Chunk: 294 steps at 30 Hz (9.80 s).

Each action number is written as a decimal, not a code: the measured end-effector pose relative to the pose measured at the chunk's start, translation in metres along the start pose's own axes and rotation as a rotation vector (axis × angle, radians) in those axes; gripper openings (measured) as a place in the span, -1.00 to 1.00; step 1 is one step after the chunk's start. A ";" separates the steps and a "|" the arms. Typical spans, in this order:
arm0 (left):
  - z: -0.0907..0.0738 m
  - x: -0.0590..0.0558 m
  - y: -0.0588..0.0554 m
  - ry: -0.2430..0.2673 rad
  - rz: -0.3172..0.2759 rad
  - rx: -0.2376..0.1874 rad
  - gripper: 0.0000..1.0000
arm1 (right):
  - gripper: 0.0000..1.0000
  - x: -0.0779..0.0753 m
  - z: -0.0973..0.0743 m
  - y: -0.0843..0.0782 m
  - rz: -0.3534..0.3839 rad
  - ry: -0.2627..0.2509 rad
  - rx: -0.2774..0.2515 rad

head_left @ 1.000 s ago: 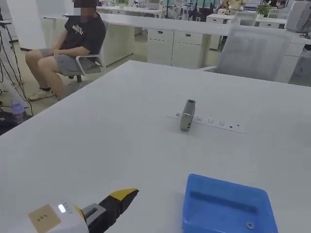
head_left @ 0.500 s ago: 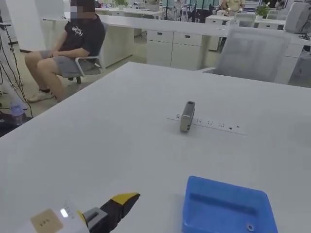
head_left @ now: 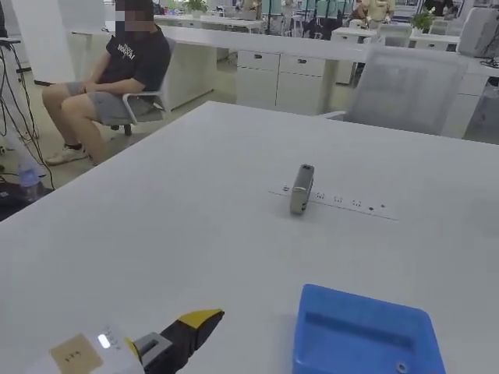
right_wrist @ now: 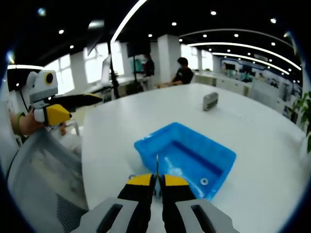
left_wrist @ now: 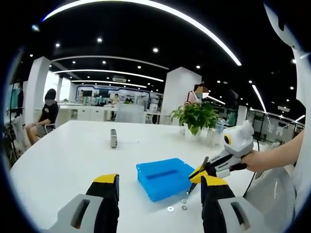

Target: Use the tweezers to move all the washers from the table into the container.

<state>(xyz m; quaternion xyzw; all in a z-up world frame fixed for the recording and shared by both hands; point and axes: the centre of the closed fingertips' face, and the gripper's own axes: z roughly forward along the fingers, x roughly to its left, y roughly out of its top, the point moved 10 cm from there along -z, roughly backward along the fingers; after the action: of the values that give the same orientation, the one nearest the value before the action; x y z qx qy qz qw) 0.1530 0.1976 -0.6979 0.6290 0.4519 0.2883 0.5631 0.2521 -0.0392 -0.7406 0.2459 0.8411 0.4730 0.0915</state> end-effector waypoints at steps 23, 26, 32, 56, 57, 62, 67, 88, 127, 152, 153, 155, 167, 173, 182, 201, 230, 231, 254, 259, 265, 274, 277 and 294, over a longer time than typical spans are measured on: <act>-0.001 0.000 0.001 -0.002 0.001 -0.008 0.35 | -0.95 -0.024 -0.018 0.041 0.134 -0.003 -0.148; -0.001 0.000 0.001 -0.002 0.001 -0.008 0.35 | -0.95 -0.032 -0.008 0.039 0.151 -0.021 -0.124; -0.001 0.001 0.001 -0.001 -0.001 -0.008 0.35 | -0.94 -0.043 0.008 0.035 0.156 -0.031 -0.074; 0.000 0.000 -0.001 -0.005 0.011 0.013 0.30 | -0.93 -0.072 0.042 0.017 0.150 -0.039 0.035; 0.000 0.000 -0.001 -0.006 0.011 0.014 0.30 | -0.93 -0.071 0.041 0.017 0.144 -0.042 0.035; 0.000 0.000 -0.002 -0.009 0.015 0.020 0.29 | -0.93 -0.066 0.033 0.022 0.144 -0.045 0.012; 0.000 0.000 -0.002 -0.011 0.017 0.025 0.28 | -0.93 -0.051 0.019 0.032 0.140 -0.029 -0.037; 0.002 -0.002 -0.004 -0.028 0.032 0.049 0.25 | -0.94 0.010 0.008 0.019 0.086 0.106 -0.057; 0.001 -0.001 -0.004 -0.015 0.046 0.055 0.21 | -0.95 0.014 0.024 -0.008 -0.040 0.099 0.054; 0.000 0.000 -0.004 -0.013 0.051 0.053 0.18 | -0.94 -0.013 -0.016 0.035 0.213 0.032 -0.135; 0.000 -0.001 -0.004 -0.014 0.051 0.054 0.18 | -0.94 -0.016 -0.013 0.037 0.209 0.029 -0.136; 0.001 -0.001 -0.004 -0.013 0.050 0.057 0.18 | -0.94 -0.020 -0.007 0.040 0.204 0.020 -0.136; 0.000 0.001 -0.005 -0.008 0.046 0.061 0.17 | -0.94 -0.050 0.037 0.027 0.124 -0.011 0.010; 0.001 0.000 -0.006 -0.009 0.052 0.074 0.15 | -0.94 -0.054 0.053 0.028 0.083 0.001 0.034; 0.001 0.000 -0.006 -0.013 0.056 0.079 0.14 | -0.93 -0.053 0.060 0.028 0.043 0.019 0.055; 0.001 0.000 -0.006 -0.013 0.056 0.077 0.13 | -0.93 -0.034 0.022 0.051 0.012 0.022 -0.034; 0.001 0.000 -0.007 -0.017 0.060 0.084 0.10 | -0.93 0.018 0.014 0.019 0.072 0.155 0.020; 0.001 0.000 -0.007 -0.017 0.061 0.084 0.10 | -0.93 0.019 0.015 0.017 0.077 0.160 0.023; 0.001 0.000 -0.008 -0.017 0.062 0.093 0.08 | -0.93 0.029 0.030 -0.003 0.017 0.187 0.124; 0.001 0.000 -0.008 -0.019 0.066 0.098 0.08 | -0.93 0.034 0.029 -0.002 -0.069 0.196 0.121; 0.002 -0.001 -0.008 -0.023 0.070 0.105 0.07 | -0.94 0.041 0.029 -0.004 -0.132 0.201 0.111; 0.002 -0.001 -0.008 -0.023 0.072 0.106 0.06 | -0.96 0.033 0.027 -0.006 -0.046 0.145 0.072; 0.002 -0.001 -0.008 -0.022 0.070 0.104 0.06 | -0.95 0.030 0.024 -0.005 -0.041 0.141 0.069; 0.002 -0.001 -0.008 -0.023 0.071 0.104 0.05 | -0.94 0.041 0.032 -0.003 -0.178 0.190 0.108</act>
<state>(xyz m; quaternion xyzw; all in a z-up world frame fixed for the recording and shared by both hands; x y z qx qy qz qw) 0.1525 0.1957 -0.7060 0.6763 0.4369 0.2769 0.5244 0.2281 0.0040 -0.7574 0.1288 0.8886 0.4384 0.0397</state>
